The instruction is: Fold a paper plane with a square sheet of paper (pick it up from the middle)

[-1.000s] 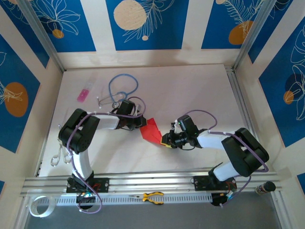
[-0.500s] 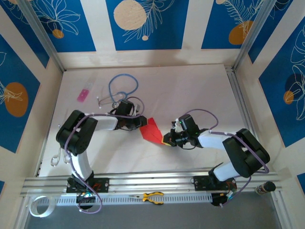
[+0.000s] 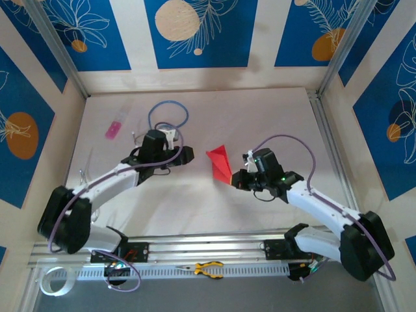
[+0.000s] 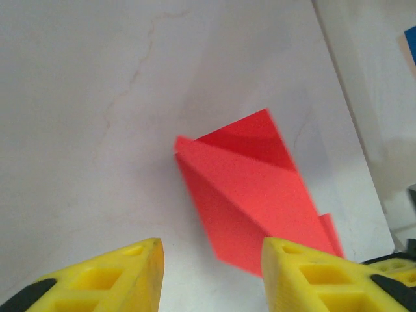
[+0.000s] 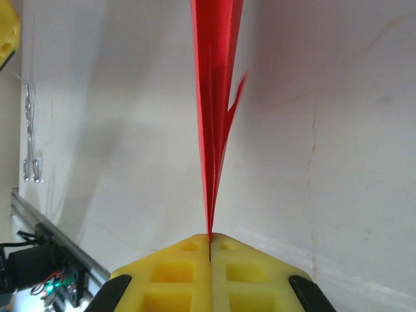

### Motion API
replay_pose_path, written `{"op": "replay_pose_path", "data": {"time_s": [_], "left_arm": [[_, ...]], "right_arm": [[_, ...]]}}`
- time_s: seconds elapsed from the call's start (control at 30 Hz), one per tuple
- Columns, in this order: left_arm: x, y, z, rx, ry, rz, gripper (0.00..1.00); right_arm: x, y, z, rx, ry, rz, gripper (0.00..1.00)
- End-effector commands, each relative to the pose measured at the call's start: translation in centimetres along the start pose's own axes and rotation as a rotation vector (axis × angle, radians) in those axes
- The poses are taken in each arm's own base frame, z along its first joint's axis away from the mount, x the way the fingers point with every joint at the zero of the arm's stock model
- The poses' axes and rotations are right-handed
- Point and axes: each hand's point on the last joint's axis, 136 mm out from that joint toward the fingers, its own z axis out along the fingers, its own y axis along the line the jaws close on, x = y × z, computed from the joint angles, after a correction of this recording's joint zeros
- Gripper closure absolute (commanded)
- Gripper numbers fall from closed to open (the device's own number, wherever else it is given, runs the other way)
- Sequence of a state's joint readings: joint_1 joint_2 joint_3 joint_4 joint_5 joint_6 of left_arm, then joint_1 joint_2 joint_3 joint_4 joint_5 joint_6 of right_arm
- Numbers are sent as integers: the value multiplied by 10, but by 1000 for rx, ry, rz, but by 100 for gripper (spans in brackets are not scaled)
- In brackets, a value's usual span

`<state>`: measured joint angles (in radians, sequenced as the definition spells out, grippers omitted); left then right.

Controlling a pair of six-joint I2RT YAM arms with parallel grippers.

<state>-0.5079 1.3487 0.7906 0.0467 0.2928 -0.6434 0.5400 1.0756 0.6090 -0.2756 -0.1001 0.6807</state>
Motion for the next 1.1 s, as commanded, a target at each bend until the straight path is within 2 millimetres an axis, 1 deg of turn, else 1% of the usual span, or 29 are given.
{"op": "replay_pose_path", "data": {"time_s": [0.0, 0.03, 0.1, 0.27, 0.37, 0.53, 0.63, 0.73, 0.8, 0.83, 0.9, 0.97, 1.07], "left_arm": [[1, 20, -20, -111, -48, 75, 53], [-1, 21, -25, -120, -66, 90, 51], [-4, 25, -37, -152, -111, 116, 41], [-8, 39, -59, -228, -203, 157, 22], [-8, 53, -69, -301, -233, 167, 17], [-5, 72, -79, -413, -223, 172, 10], [-4, 87, -88, -512, -225, 147, 8], [-3, 98, -98, -573, -246, 119, 6], [-3, 100, -104, -580, -271, 108, 5], [-3, 102, -107, -589, -282, 96, 1], [-3, 107, -115, -612, -314, 75, 0], [-3, 114, -125, -650, -338, 60, 0], [-2, 122, -135, -689, -347, 37, 0]], "right_arm": [[-4, -20, -22, 192, -29, -129, 96], [-7, -23, -27, 236, -44, -153, 96], [-15, -28, -39, 337, -69, -198, 96], [-29, -35, -59, 572, -74, -309, 96], [-38, -43, -69, 755, -60, -341, 97], [-50, -42, -67, 943, -52, -463, 98], [-53, -34, -53, 994, -41, -585, 98], [-49, -21, -31, 1029, -12, -747, 98], [-39, -17, -11, 1028, 40, -827, 96], [-34, -15, -3, 1026, 64, -860, 96], [-25, -14, 14, 1039, 108, -919, 96], [-17, -12, 25, 1048, 139, -947, 96], [0, -5, 45, 975, 190, -988, 95]]}}
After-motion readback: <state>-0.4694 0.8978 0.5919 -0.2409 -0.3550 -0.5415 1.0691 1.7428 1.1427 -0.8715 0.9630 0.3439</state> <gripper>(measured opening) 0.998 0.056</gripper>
